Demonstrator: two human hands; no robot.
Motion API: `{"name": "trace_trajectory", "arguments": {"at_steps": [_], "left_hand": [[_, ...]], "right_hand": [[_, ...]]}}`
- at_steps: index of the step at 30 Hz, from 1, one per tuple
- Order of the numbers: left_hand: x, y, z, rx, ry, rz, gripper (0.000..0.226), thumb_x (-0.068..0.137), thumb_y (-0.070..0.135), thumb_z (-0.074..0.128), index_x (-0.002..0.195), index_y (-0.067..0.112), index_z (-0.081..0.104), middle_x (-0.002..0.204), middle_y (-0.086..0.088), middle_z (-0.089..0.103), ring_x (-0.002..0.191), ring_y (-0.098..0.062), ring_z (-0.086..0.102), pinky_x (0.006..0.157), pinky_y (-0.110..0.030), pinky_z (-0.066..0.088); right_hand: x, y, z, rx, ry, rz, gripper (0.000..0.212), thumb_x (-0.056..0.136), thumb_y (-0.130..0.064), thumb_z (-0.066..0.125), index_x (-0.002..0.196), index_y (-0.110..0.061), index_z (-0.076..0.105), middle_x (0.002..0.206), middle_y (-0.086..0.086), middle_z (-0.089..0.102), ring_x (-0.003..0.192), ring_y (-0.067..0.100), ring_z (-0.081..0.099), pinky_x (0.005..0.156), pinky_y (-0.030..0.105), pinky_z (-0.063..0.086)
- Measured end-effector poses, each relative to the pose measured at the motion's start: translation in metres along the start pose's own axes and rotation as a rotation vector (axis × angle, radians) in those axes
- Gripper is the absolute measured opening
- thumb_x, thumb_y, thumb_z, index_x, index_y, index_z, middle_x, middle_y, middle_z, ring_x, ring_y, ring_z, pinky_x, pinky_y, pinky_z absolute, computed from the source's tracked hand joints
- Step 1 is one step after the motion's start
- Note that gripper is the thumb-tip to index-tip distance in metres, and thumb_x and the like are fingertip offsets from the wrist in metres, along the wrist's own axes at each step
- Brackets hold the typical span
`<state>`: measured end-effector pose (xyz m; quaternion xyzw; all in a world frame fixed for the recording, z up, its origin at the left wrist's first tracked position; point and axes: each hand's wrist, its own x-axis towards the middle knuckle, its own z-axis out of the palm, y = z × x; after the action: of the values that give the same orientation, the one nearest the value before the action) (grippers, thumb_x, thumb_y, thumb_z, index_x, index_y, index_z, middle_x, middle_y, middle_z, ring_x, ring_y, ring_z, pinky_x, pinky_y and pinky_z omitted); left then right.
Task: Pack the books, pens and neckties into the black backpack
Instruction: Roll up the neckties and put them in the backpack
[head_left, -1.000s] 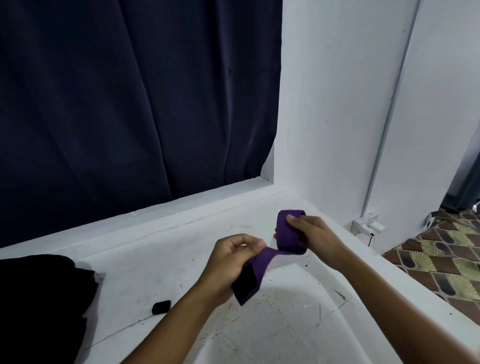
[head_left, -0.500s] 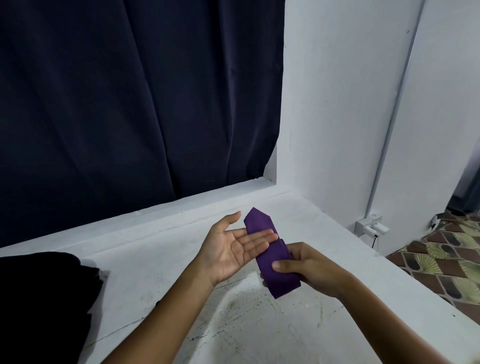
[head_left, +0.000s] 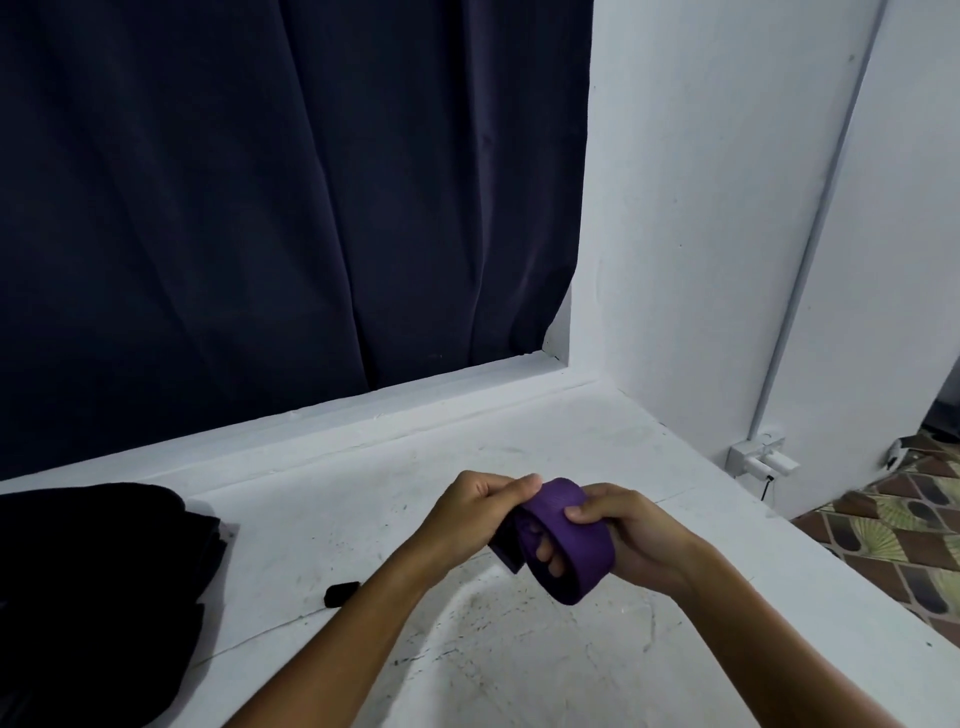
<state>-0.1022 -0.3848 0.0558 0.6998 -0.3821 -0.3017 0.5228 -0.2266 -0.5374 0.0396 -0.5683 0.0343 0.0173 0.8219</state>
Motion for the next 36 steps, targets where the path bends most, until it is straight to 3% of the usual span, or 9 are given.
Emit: {"name": "trace_trajectory", "arguments": {"at_steps": [4,8,12,15,19,22,24,30,36], "left_hand": [[-0.003,-0.012,0.011,-0.190,0.020,-0.026,0.057,0.084,0.061,0.058,0.070,0.006,0.051,0.059,-0.011,0.051,0.053,-0.019,0.045,0.052,-0.025,0.035],[-0.010,-0.017,0.034,-0.632,0.121,-0.163,0.064,0.092,0.052,0.047,0.043,0.011,0.039,0.041,-0.006,0.036,0.041,-0.018,0.038,0.050,-0.026,0.036],[-0.007,-0.020,0.043,-0.873,0.307,-0.304,0.059,0.089,0.048,0.054,0.044,0.014,0.038,0.037,-0.001,0.028,0.037,-0.014,0.031,0.051,-0.029,0.032],[-0.006,-0.019,0.042,-0.965,0.389,-0.350,0.045,0.087,0.046,0.059,0.060,0.010,0.057,0.046,-0.004,0.043,0.044,-0.016,0.043,0.052,-0.028,0.038],[-0.006,-0.017,0.037,-1.034,0.481,-0.328,0.046,0.087,0.043,0.060,0.108,0.003,0.067,0.095,-0.018,0.071,0.085,-0.033,0.067,0.071,-0.039,0.055],[-0.008,-0.017,0.033,-1.055,0.519,-0.313,0.055,0.087,0.045,0.057,0.116,-0.001,0.064,0.110,-0.024,0.069,0.097,-0.038,0.066,0.083,-0.045,0.054],[-0.010,-0.017,0.028,-1.084,0.545,-0.286,0.053,0.089,0.045,0.053,0.111,-0.002,0.065,0.102,-0.024,0.071,0.092,-0.038,0.067,0.082,-0.044,0.054],[-0.030,-0.020,0.001,-1.116,0.608,-0.212,0.052,0.089,0.043,0.044,0.103,0.000,0.069,0.087,-0.016,0.073,0.075,-0.031,0.068,0.073,-0.040,0.053],[-0.072,-0.030,-0.042,-0.961,0.790,-0.180,0.039,0.091,0.039,0.047,0.086,0.005,0.065,0.081,-0.016,0.065,0.080,-0.030,0.061,0.075,-0.038,0.049]], "right_hand": [[0.004,0.001,0.008,0.054,-0.042,0.002,0.034,0.068,-0.018,0.070,0.090,0.008,0.071,0.082,0.022,0.071,0.065,0.027,0.070,0.064,0.032,0.057],[0.012,0.004,0.018,0.067,-0.020,0.019,0.031,0.072,-0.013,0.064,0.090,0.011,0.069,0.083,0.024,0.070,0.066,0.029,0.069,0.065,0.033,0.057],[0.019,0.010,0.024,0.025,0.067,0.014,0.029,0.079,-0.014,0.060,0.091,0.010,0.070,0.086,0.025,0.069,0.071,0.029,0.069,0.068,0.034,0.057],[0.022,0.015,0.029,0.013,0.166,-0.048,0.028,0.080,-0.015,0.068,0.093,0.010,0.071,0.086,0.026,0.069,0.072,0.028,0.068,0.067,0.032,0.057],[0.025,0.022,0.040,-0.037,0.415,-0.187,0.039,0.069,-0.022,0.078,0.099,0.003,0.070,0.092,0.022,0.072,0.081,0.031,0.070,0.070,0.034,0.057],[0.029,0.027,0.055,-0.134,0.518,-0.300,0.040,0.068,-0.029,0.077,0.100,-0.005,0.071,0.090,0.013,0.074,0.086,0.029,0.071,0.071,0.033,0.059],[0.032,0.029,0.063,-0.216,0.542,-0.316,0.042,0.067,-0.036,0.075,0.101,-0.011,0.070,0.090,0.007,0.074,0.086,0.024,0.071,0.067,0.027,0.057],[0.053,0.038,0.079,0.014,0.302,-0.024,0.075,0.062,-0.037,0.083,0.128,-0.016,0.055,0.114,0.010,0.070,0.100,0.026,0.070,0.080,0.037,0.058],[0.077,0.041,0.122,0.049,0.048,0.004,0.053,0.073,-0.024,0.074,0.119,0.001,0.063,0.105,0.021,0.071,0.091,0.028,0.069,0.082,0.036,0.056]]}}
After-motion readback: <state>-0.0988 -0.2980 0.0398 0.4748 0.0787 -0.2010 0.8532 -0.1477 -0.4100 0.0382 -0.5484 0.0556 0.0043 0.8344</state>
